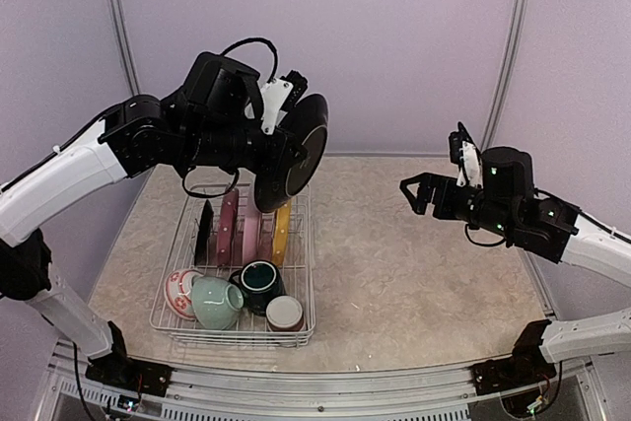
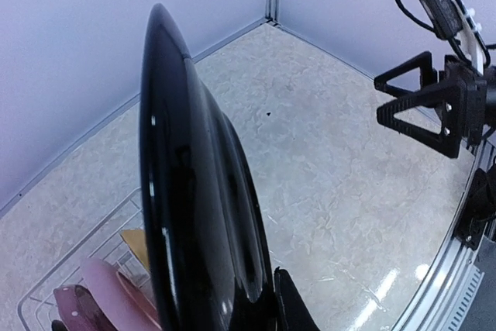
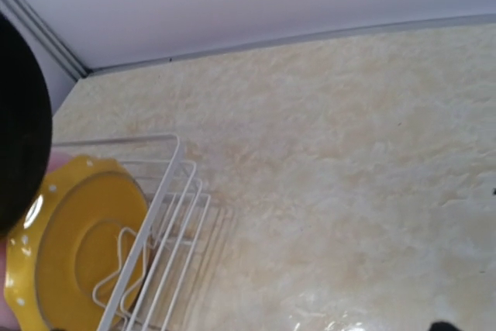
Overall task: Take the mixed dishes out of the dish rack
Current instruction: Pass from the left arm to the right
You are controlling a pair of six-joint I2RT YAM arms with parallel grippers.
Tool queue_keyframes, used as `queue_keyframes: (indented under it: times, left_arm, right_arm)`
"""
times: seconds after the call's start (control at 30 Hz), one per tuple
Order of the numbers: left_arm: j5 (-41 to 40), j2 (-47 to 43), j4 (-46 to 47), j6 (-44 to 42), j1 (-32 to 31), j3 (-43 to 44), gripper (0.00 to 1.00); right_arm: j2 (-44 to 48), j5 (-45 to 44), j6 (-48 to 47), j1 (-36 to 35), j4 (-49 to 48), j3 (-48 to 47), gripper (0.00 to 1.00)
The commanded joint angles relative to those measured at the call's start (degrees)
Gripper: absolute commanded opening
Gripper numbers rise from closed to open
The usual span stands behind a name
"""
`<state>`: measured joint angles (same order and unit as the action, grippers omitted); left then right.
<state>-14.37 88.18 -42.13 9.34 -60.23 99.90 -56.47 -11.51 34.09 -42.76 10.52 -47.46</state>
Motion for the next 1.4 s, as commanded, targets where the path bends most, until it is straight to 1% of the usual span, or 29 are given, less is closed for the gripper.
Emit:
queue_keyframes:
  times: [0.0, 0.2, 0.33, 0.43, 0.5, 0.63, 0.77, 0.93, 1.03, 1.1, 1.23, 1.37]
  left_arm:
    - [-1.21, -2.88, 12.82, -14.15, -3.65, -3.32, 0.0]
    - [-13.23, -1.58, 26.3, -35.9, -9.27, -12.74, 0.0]
    - [-19.44, 1.42, 33.35, -47.08, -10.87, -16.56, 0.0]
    - [-22.18, 3.5, 39.19, -55.02, -11.73, -19.7, 0.0]
    - [-23.2, 4.19, 43.96, -58.63, -12.24, -21.33, 0.0]
    - [-23.62, 5.03, 45.99, -62.28, -13.04, -22.0, 0.0]
    - [-24.82, 5.48, 52.05, -68.74, -13.89, -24.26, 0.0]
    - [-26.45, 6.61, 58.25, -75.55, -14.28, -26.68, 0.0]
    - [-26.92, 7.46, 61.04, -77.61, -14.3, -27.46, 0.0]
    - [-27.02, 7.93, 61.68, -78.05, -14.3, -27.62, 0.0]
    - [-27.28, 8.95, 63.77, -80.13, -14.3, -28.3, 0.0]
    - [-27.63, 10.09, 65.14, -81.24, -14.3, -29.0, 0.0]
  right_arm:
    - [2.62, 1.89, -0.42, 3.6, 6.08, -3.39, 0.99]
    - [4.25, 11.01, -1.69, 8.12, 7.94, -5.32, 0.99]
    - [3.97, 16.55, -1.73, 9.72, 10.04, -7.9, 0.99]
    - [3.49, 19.34, -1.87, 10.09, 11.63, -9.81, 0.99]
    - [2.86, 21.43, -2.0, 10.3, 12.62, -10.76, 0.99]
    - [1.35, 25.82, -1.96, 10.57, 13.2, -11.65, 0.99]
    - [-0.61, 31.32, -0.5, 10.89, 12.08, -11.99, 0.99]
    - [-2.75, 37.14, 4.06, 11.61, 9.4, -11.94, 0.99]
    - [-4.06, 40.32, 7.7, 11.85, 7.46, -12.12, 0.99]
    - [-4.94, 41.28, 9.5, 11.91, 7.31, -12.31, 0.94]
    - [-6.21, 41.1, 11.87, 11.88, 8.0, -11.56, 0.81]
    - [-6.78, 40.5, 13.41, 12.0, 8.52, -10.56, 0.66]
